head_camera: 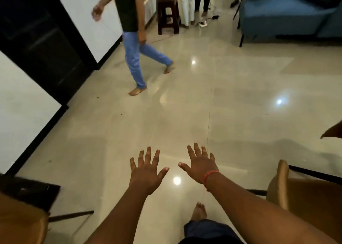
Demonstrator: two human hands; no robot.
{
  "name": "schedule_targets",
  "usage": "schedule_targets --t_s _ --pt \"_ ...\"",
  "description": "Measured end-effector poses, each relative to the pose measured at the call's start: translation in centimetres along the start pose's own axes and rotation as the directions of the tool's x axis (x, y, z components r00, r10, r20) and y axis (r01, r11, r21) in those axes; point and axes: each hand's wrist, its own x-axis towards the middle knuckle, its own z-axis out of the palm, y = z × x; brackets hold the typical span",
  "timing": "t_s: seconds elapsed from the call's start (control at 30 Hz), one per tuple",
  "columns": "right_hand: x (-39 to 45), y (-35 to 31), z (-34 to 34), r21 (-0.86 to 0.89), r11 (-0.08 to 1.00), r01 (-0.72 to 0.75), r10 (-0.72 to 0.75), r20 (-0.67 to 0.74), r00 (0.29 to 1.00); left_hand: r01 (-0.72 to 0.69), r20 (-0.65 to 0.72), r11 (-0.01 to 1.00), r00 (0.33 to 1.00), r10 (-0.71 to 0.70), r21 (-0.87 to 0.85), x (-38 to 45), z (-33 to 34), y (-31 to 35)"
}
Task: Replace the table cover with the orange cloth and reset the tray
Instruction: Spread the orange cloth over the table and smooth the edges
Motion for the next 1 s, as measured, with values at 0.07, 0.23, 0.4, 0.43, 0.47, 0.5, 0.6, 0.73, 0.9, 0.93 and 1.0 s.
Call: schedule_targets --t_s 0.07,0.23,0.4,0.43,0.47,0.5,0.6,0.73,0.9,0.93,1.0 --pt "3.3 1.8 -2.4 0.001 1.0 -0.004 0.004 -0.013 1.0 -0.001 -0.009 1.0 1.0 0.001 0.0 4.3 -1.9 1.2" --pt "11.6 6.7 -9.3 0.034 0.997 -0.074 0.076 -0.057 0.995 -0.063 -0.009 0.998 0.998 0.063 0.007 15.6 -7.1 5.3" --pt "19.8 11.8 -14.6 0.09 0.981 -0.17 0.178 -0.093 0.98 -0.174 -0.005 0.983 0.985 0.175 0.049 27.8 -10.8 9.4" --pt "21.6 13.0 -15.6 0.099 0.977 -0.189 0.199 -0.095 0.975 -0.201 -0.002 0.978 0.98 0.201 0.062 30.6 -11.4 10.4" --pt "23.3 14.2 -16.6 0.108 0.972 -0.211 0.222 -0.098 0.97 -0.224 0.004 0.972 0.975 0.224 0.068 33.3 -12.0 11.3" --pt "25.1 15.5 -17.6 0.118 0.965 -0.235 0.247 -0.104 0.963 -0.249 0.003 0.966 0.968 0.249 0.07 36.0 -12.6 12.4" --pt "28.9 19.0 -20.8 0.152 0.937 -0.314 0.33 -0.094 0.939 -0.341 0.026 0.937 0.94 0.34 0.069 43.4 -14.6 15.9" --pt "33.2 24.2 -25.5 0.242 0.87 -0.429 0.463 -0.105 0.88 -0.501 0.051 0.858 0.866 0.498 0.115 52.8 -18.1 22.0" --pt "36.0 32.9 -29.2 0.325 0.769 -0.551 0.606 -0.094 0.79 -0.646 0.084 0.746 0.762 0.642 0.163 61.6 -20.5 33.0" --pt "36.4 35.4 -30.0 0.341 0.743 -0.576 0.635 -0.085 0.768 -0.674 0.098 0.718 0.737 0.669 0.171 63.2 -20.8 35.9" --pt "37.6 40.9 -31.1 0.384 0.68 -0.624 0.693 -0.06 0.719 -0.707 0.124 0.681 0.705 0.698 0.189 66.4 -21.1 42.1"
